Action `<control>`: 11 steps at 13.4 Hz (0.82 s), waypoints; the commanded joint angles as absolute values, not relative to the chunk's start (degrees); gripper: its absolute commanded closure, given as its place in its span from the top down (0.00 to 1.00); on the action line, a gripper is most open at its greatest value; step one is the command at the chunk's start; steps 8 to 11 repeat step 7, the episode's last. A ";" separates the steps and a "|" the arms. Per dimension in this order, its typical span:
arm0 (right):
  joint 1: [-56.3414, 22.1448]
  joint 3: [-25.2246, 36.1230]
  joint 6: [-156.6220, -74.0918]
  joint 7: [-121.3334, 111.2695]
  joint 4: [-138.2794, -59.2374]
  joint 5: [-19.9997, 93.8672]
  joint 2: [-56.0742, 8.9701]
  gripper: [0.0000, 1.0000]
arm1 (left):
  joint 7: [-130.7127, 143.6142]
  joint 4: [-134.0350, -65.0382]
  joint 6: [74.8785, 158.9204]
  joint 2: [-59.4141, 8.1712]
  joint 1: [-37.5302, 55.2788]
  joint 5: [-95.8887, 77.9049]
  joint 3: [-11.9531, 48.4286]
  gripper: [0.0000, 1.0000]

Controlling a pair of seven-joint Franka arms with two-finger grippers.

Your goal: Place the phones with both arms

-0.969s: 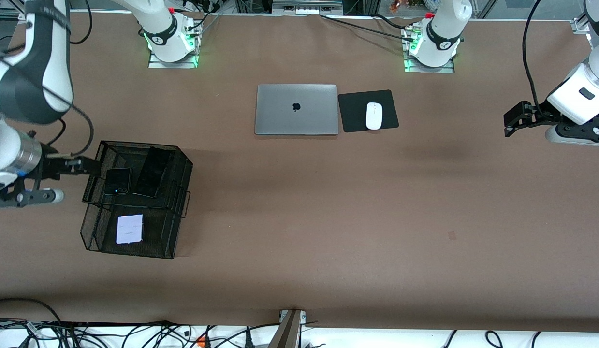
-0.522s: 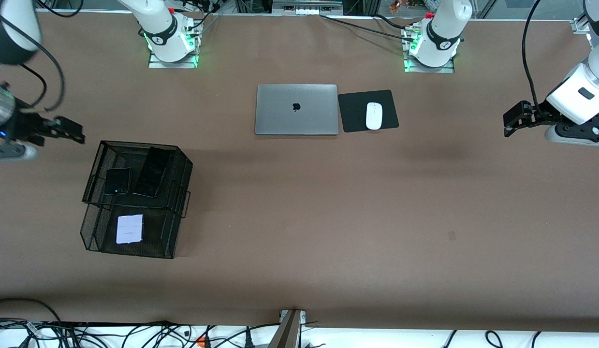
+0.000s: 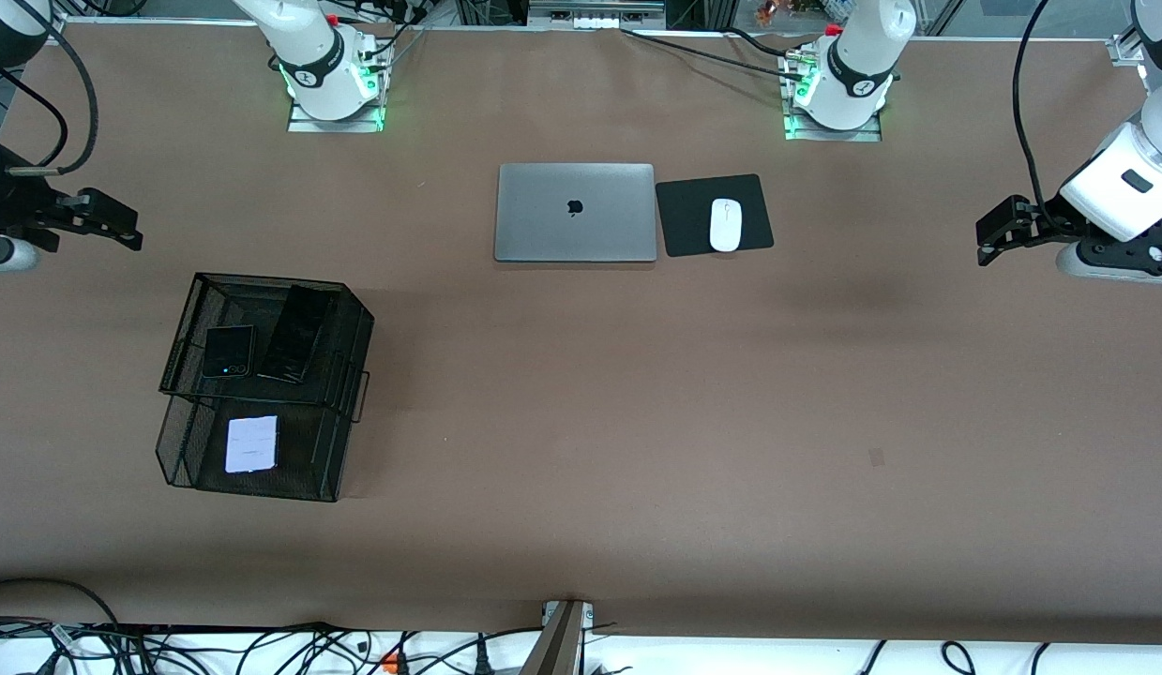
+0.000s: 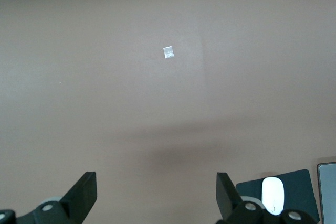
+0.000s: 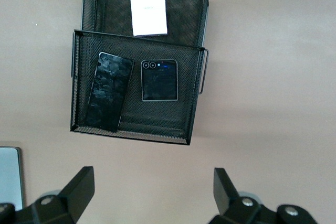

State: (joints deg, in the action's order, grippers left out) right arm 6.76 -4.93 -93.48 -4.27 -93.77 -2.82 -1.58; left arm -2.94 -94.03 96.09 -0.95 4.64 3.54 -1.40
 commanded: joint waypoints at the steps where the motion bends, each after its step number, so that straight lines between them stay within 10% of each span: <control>1: 5.11 -2.57 -92.20 -3.78 -92.99 -3.52 -1.14 1.00 | -2.81 -92.55 95.10 -1.41 4.48 3.16 -1.23 1.00; 11: 5.01 -2.46 -92.11 -3.16 -92.99 -2.90 -1.23 1.00 | -2.90 -92.55 95.10 -1.41 4.40 3.08 -1.23 1.00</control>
